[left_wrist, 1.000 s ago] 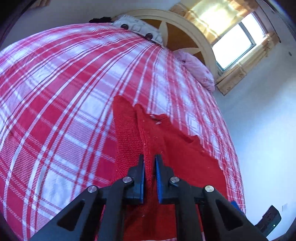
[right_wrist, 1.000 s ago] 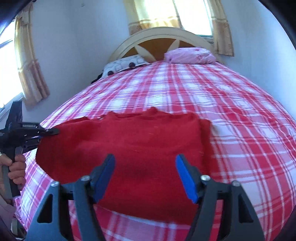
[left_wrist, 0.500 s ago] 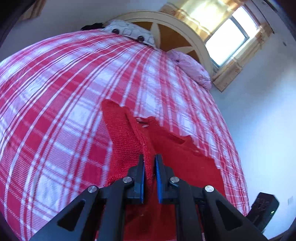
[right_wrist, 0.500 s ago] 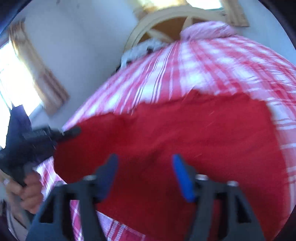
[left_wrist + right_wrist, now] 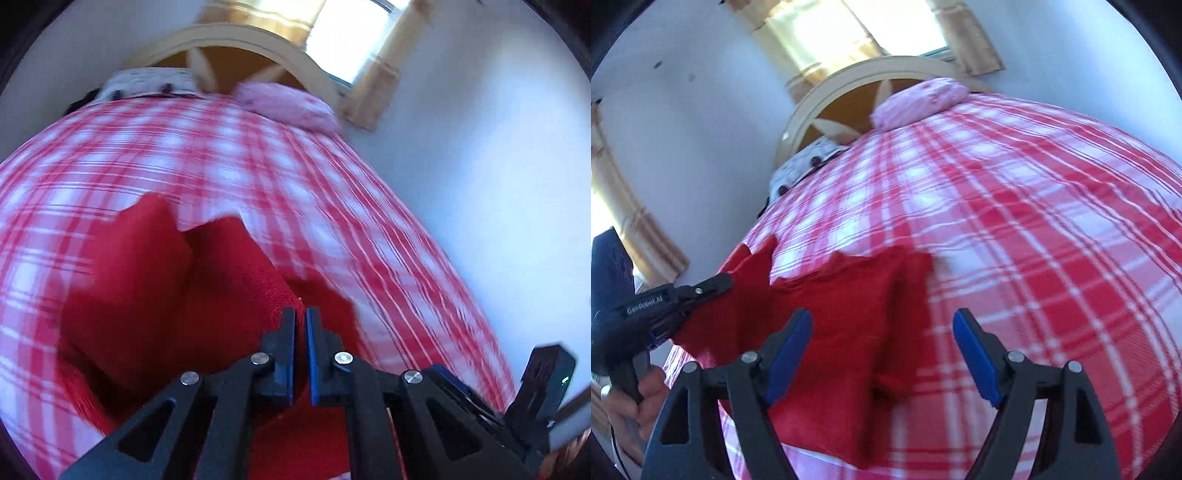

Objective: Fold small clothes

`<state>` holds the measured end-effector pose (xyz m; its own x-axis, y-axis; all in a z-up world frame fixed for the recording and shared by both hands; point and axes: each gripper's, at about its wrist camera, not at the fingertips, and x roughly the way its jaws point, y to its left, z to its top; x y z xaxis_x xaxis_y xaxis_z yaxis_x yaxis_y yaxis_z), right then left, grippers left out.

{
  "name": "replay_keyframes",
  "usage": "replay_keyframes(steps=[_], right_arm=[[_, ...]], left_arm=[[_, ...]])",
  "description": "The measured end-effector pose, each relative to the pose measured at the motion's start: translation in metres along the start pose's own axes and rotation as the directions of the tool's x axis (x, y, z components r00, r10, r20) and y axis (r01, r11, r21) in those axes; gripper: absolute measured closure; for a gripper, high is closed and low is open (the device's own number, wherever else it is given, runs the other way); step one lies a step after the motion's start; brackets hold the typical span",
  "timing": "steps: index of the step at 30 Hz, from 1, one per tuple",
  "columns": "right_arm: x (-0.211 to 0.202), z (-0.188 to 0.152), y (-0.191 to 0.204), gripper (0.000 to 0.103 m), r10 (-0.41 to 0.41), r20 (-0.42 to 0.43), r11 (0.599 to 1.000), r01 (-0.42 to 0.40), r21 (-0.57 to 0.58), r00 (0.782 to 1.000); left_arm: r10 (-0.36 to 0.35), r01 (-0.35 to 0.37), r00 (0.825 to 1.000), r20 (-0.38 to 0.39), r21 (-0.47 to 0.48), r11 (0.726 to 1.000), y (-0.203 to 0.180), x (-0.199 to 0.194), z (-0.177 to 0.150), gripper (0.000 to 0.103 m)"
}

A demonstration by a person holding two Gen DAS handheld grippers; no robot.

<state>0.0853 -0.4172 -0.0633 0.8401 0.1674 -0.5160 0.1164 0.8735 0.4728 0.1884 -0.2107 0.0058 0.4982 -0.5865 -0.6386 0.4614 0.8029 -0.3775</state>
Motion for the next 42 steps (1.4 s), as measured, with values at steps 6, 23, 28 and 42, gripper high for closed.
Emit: replay_keyframes(steps=[6, 23, 28, 42], right_arm=[[-0.014, -0.009, -0.025, 0.021, -0.033, -0.003, 0.999, 0.033, 0.038, 0.999], [0.009, 0.004, 0.033, 0.021, 0.283, -0.081, 0.958, -0.279, 0.065, 0.956], [0.031, 0.006, 0.076, 0.018, 0.31, -0.174, 0.947, -0.32, -0.031, 0.935], [0.146, 0.021, 0.084, 0.011, 0.433, -0.376, 0.886, -0.311, 0.343, 0.819]], left_arm=[[-0.012, 0.035, 0.991, -0.135, 0.166, 0.986, -0.045, 0.049, -0.045, 0.098], [-0.078, 0.08, 0.996, -0.044, 0.036, 0.996, 0.094, -0.09, -0.064, 0.095], [-0.061, 0.06, 0.997, -0.051, -0.014, 0.998, 0.11, -0.087, -0.071, 0.095], [0.019, -0.013, 0.999, 0.042, -0.122, 0.992, 0.173, -0.088, -0.008, 0.095]])
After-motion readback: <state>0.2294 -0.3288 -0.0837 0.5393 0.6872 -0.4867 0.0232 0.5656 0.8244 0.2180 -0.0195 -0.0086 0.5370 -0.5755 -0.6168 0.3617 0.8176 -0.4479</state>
